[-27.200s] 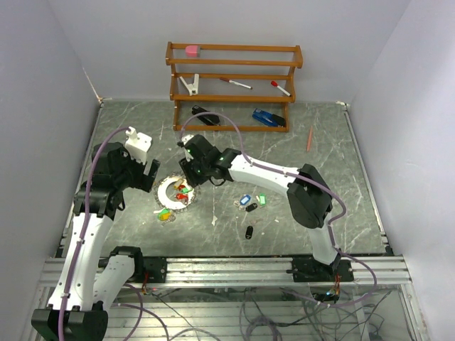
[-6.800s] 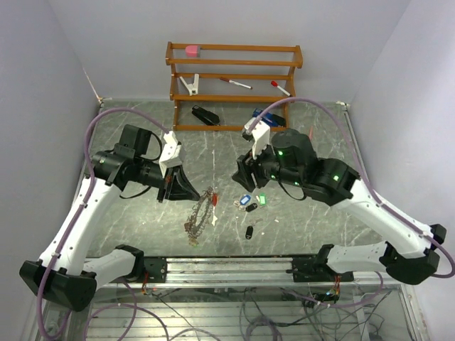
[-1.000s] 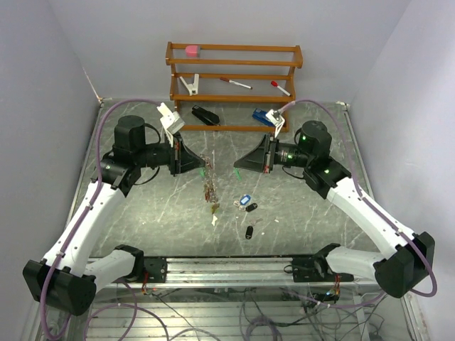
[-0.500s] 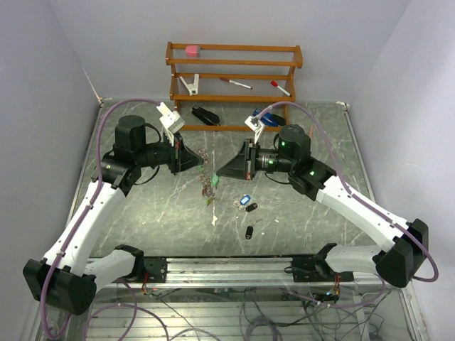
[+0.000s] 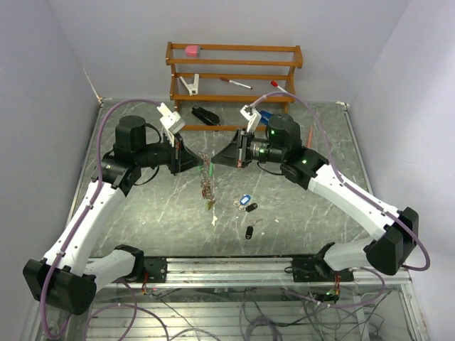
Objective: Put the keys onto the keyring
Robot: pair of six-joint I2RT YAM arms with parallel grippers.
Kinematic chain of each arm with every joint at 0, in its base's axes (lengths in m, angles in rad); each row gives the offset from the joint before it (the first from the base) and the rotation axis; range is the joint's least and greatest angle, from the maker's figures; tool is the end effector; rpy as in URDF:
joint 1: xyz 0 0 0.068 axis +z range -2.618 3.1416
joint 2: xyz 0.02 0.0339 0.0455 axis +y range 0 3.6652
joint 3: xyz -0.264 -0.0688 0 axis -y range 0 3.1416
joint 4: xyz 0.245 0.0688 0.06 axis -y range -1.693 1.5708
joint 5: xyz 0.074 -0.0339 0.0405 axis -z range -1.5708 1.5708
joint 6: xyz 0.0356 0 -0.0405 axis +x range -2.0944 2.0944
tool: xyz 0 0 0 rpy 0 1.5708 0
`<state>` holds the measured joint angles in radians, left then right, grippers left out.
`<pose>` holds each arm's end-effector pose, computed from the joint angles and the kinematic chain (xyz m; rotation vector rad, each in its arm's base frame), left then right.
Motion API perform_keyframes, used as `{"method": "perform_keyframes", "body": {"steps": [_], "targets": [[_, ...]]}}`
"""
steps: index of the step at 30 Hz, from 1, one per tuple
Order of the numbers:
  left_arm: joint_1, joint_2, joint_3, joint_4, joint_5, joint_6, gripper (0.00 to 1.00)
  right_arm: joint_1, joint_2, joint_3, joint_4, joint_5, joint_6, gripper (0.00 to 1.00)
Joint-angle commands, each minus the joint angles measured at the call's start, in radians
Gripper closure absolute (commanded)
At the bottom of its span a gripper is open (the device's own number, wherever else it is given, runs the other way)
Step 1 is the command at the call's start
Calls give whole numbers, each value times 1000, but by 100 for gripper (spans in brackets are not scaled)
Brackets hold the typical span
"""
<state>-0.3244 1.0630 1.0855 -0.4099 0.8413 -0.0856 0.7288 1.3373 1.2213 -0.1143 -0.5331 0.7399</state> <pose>0.2055 -0.0971 0.3728 0.7896 1.8096 -1.0868 0.2200 0.2207 0.3777 -0.4218 2.0027 1.4679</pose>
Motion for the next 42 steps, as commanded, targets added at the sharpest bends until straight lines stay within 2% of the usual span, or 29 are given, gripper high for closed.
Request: {"method": "perform_keyframes", "body": {"steps": [1, 24, 42], "targets": [[-7, -6, 57, 28, 10, 3, 93, 19, 19, 50, -38, 37, -13, 100], [-33, -7, 72, -1, 12, 42, 93, 43, 108, 144, -94, 106, 2, 100], [-33, -11, 103, -14, 41, 49, 93, 44, 75, 87, -108, 132, 29, 100]]}}
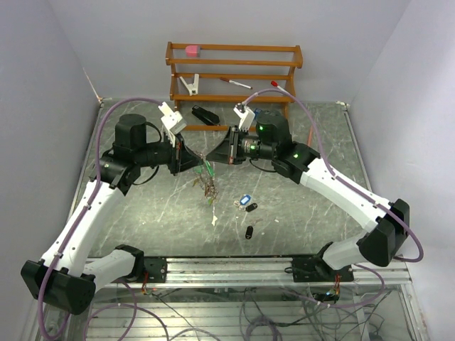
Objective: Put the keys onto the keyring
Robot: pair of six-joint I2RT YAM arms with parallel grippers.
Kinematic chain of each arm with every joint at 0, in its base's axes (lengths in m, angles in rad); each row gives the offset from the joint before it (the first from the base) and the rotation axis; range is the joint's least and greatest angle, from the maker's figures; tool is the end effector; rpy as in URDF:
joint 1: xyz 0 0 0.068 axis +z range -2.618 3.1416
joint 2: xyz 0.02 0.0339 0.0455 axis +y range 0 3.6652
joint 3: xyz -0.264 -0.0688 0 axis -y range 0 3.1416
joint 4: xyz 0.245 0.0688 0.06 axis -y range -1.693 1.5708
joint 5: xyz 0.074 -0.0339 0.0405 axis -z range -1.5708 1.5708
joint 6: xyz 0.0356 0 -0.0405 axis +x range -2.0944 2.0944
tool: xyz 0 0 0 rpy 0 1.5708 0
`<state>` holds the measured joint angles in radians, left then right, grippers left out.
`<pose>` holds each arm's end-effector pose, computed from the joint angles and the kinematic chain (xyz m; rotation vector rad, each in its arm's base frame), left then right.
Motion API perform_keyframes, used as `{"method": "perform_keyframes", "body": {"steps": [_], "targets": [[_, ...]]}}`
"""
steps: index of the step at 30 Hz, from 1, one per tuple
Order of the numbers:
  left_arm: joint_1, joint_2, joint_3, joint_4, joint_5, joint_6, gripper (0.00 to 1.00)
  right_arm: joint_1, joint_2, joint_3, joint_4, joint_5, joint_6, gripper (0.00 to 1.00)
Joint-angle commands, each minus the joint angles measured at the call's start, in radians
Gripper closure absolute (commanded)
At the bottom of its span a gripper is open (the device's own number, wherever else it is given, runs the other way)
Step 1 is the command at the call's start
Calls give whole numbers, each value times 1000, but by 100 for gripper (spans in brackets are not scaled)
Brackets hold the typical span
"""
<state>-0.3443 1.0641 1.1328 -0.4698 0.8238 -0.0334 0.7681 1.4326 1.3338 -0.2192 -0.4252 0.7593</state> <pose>0.2007 -0.0997 0.3827 0.8384 1.7945 -1.0530 0.2303 0.2429 0.3772 -0.3383 2.1052 1.3827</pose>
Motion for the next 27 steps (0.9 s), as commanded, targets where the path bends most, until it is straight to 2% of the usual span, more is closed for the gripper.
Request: {"method": "perform_keyframes", "body": {"steps": [1, 12, 15, 17, 27], "targets": [[-13, -13, 57, 46, 59, -2, 93, 5, -23, -31, 1, 19, 14, 100], [-25, -9, 116, 53, 79, -15, 93, 2, -51, -90, 79, -107, 62, 100], [-27, -14, 113, 79, 92, -32, 93, 1, -61, -81, 81, -129, 68, 77], [-28, -13, 107, 93, 104, -42, 93, 1, -74, -71, 73, -138, 63, 67], [-30, -3, 65, 205, 151, -130, 93, -51, -191, -33, -13, -120, -5, 58]]}}
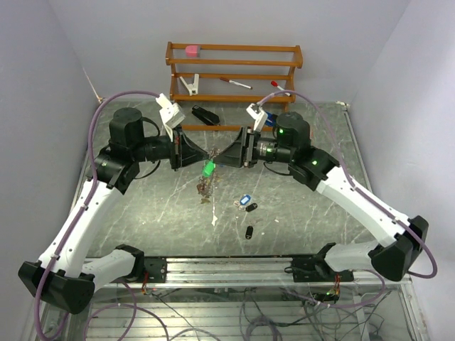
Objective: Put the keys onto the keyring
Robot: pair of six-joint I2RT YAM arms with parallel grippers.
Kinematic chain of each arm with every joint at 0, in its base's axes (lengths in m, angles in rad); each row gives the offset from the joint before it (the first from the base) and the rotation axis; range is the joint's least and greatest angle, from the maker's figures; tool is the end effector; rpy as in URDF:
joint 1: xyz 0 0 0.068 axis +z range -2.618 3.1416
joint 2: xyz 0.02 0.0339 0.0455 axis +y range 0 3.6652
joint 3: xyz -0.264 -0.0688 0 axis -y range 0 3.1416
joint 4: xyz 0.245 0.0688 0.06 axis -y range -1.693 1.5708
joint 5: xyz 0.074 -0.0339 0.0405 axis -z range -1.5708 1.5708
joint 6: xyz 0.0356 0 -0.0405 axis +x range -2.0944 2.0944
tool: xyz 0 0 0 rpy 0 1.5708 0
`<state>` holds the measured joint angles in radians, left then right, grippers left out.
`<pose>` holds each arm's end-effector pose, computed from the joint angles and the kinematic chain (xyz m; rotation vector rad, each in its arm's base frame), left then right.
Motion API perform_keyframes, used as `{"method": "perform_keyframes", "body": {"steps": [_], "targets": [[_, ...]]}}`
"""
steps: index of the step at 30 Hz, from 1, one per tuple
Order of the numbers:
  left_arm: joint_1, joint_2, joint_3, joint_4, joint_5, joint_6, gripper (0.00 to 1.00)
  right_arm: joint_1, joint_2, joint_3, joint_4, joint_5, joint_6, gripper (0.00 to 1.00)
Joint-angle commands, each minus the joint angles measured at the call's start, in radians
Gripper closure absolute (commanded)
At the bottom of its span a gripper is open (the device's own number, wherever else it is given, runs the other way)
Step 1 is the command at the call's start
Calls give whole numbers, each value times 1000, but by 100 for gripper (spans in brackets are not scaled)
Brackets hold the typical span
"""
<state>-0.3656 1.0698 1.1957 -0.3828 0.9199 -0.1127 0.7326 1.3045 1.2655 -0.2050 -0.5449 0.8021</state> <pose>0.1964 -0.1055 0.4111 0.8868 1.6571 -1.1657 0.2100 0.2137 0.3934 -0.3734 2.0492 1.5134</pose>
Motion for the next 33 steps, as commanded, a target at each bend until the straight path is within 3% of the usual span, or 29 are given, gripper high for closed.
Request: {"method": "perform_keyframes", "body": {"steps": [1, 6, 17, 33], "targets": [[-9, -8, 1, 115, 56, -48, 93, -18, -77, 40, -32, 6, -68, 56], [-9, -7, -26, 162, 82, -84, 93, -21, -121, 34, -27, 12, -240, 54], [-9, -7, -85, 387, 164, -259, 93, -22, -91, 13, 36, -43, -588, 61], [-12, -31, -136, 446, 190, -300, 93, -22, -31, 75, 84, -115, -594, 68]]}}
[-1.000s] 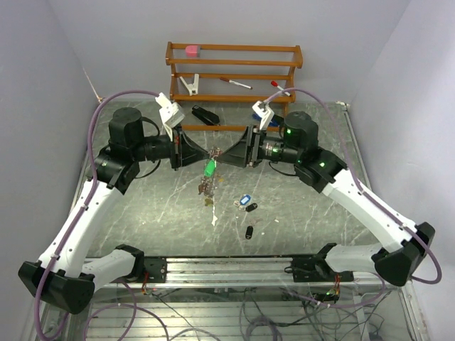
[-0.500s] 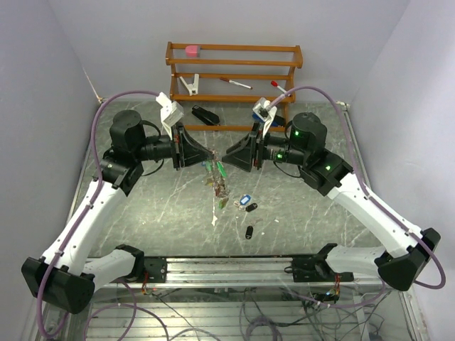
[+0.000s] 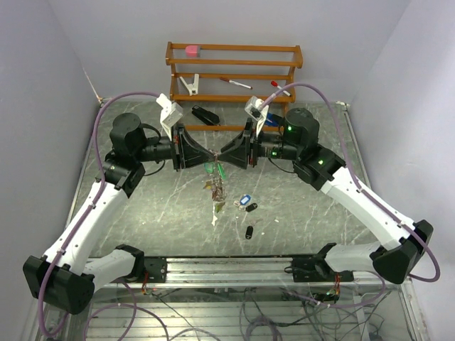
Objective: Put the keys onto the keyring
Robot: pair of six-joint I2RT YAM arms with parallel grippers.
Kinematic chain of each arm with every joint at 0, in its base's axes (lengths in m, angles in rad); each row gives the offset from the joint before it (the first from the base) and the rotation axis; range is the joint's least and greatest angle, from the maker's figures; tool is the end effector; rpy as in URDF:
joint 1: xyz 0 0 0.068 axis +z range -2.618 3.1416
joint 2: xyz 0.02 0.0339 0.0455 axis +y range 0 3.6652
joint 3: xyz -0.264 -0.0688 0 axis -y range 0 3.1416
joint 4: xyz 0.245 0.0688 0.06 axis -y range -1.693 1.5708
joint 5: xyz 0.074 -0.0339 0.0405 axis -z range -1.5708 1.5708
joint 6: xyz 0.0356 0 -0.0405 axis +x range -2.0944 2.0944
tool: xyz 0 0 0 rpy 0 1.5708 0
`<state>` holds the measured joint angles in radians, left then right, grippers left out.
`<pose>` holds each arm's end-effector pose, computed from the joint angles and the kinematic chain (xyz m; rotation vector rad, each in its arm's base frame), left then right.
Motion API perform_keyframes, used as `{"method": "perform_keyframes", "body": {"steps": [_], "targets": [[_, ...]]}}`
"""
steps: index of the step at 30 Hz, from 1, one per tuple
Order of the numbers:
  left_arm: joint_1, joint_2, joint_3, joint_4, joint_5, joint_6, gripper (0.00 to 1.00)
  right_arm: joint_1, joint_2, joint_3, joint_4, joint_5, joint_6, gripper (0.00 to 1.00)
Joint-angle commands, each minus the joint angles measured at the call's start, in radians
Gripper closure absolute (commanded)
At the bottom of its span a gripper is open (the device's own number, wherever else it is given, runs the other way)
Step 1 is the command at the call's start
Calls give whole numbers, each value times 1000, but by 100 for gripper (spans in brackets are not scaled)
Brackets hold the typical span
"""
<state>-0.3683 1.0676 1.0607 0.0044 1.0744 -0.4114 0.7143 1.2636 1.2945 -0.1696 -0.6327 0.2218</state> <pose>0.2024 -0.1117 0.4029 0.8714 1.5413 -1.4157 0.2015 0.2026 0.4185 -0.9215 1.5956 1.2133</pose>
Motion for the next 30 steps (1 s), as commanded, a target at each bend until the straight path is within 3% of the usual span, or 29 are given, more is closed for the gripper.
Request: {"method": "perform_keyframes", "body": {"steps": [1, 19, 30], "targets": [[-9, -29, -3, 58, 35, 0, 93, -3, 13, 51, 47, -34, -15, 68], [-9, -26, 15, 53, 35, 2, 93, -3, 50, 86, -19, -130, 6, 90], [-10, -27, 18, 69, 50, -12, 93, -4, 37, 67, -15, -126, 10, 88]]}}
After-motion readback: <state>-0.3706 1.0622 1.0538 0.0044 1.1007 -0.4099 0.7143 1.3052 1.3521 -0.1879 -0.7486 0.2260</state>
